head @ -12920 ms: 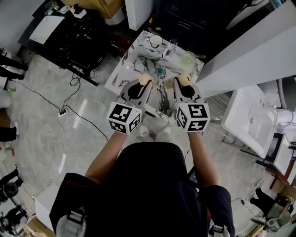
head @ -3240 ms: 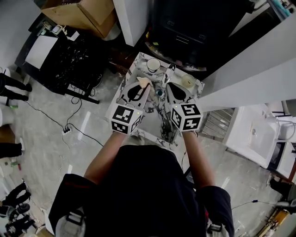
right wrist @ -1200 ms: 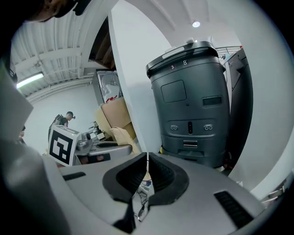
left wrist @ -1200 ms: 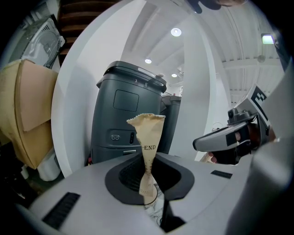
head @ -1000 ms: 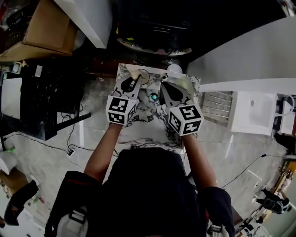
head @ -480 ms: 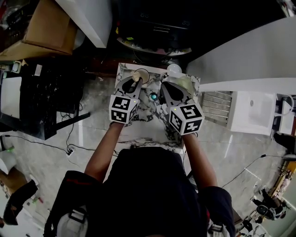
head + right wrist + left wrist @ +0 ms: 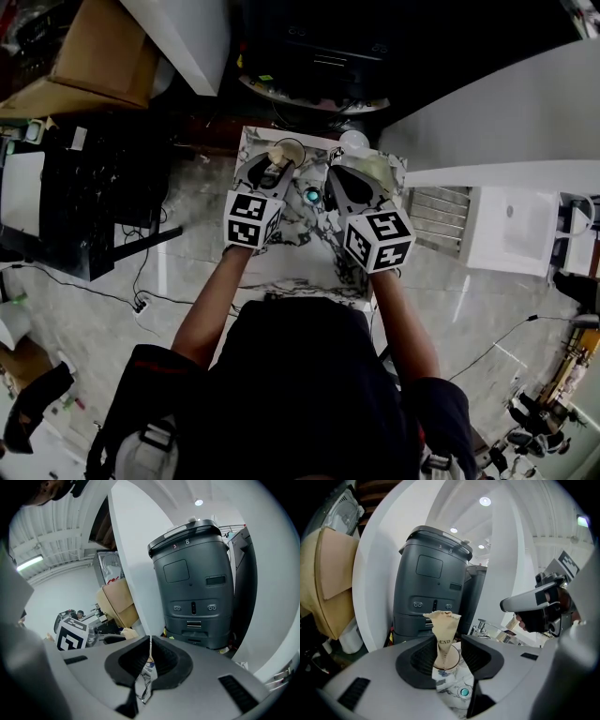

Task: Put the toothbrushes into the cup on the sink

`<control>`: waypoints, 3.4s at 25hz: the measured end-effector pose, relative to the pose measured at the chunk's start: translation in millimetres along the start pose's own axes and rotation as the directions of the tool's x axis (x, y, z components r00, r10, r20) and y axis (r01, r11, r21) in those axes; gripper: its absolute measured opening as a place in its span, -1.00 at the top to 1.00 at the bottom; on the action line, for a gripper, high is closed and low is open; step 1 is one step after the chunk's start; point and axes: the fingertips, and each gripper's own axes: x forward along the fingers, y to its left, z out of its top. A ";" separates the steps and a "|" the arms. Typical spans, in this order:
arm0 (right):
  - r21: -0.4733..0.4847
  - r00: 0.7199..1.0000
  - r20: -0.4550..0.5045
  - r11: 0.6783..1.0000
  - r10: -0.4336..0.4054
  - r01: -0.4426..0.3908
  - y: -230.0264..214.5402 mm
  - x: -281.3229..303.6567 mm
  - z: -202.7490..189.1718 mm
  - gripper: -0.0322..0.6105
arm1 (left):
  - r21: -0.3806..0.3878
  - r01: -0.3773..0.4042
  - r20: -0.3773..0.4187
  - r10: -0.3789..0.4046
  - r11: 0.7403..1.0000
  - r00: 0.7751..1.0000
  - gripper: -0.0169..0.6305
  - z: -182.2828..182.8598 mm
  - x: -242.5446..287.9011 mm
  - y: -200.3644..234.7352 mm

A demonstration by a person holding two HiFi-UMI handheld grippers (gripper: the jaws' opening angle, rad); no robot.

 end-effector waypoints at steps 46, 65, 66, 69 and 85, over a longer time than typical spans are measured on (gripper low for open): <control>-0.054 0.999 0.042 0.998 0.024 -0.022 33.0 -44.5 -1.4 0.78 | -0.031 -0.075 0.063 0.077 0.997 0.995 0.46 -7.7 -86.3 -22.5; -0.120 0.997 -0.002 0.990 0.072 -0.072 72.3 -53.6 -31.5 0.78 | -0.014 -0.034 0.134 0.036 0.999 0.990 0.88 -19.2 -152.7 -43.5; -0.125 0.997 0.002 0.989 0.080 -0.079 73.6 -55.9 -30.7 0.78 | -0.013 -0.035 0.138 0.037 0.999 0.990 0.88 -17.8 -154.2 -47.0; -0.141 0.995 0.018 0.986 0.093 -0.090 71.4 -66.2 -26.2 0.78 | 0.000 -0.023 0.141 0.022 1.000 0.990 0.90 -12.1 -155.6 -63.4; -0.135 0.986 0.075 0.981 0.151 -0.140 35.0 -152.9 -44.0 0.78 | 0.130 -0.006 0.153 -0.014 0.992 0.988 0.91 2.1 -159.5 -196.0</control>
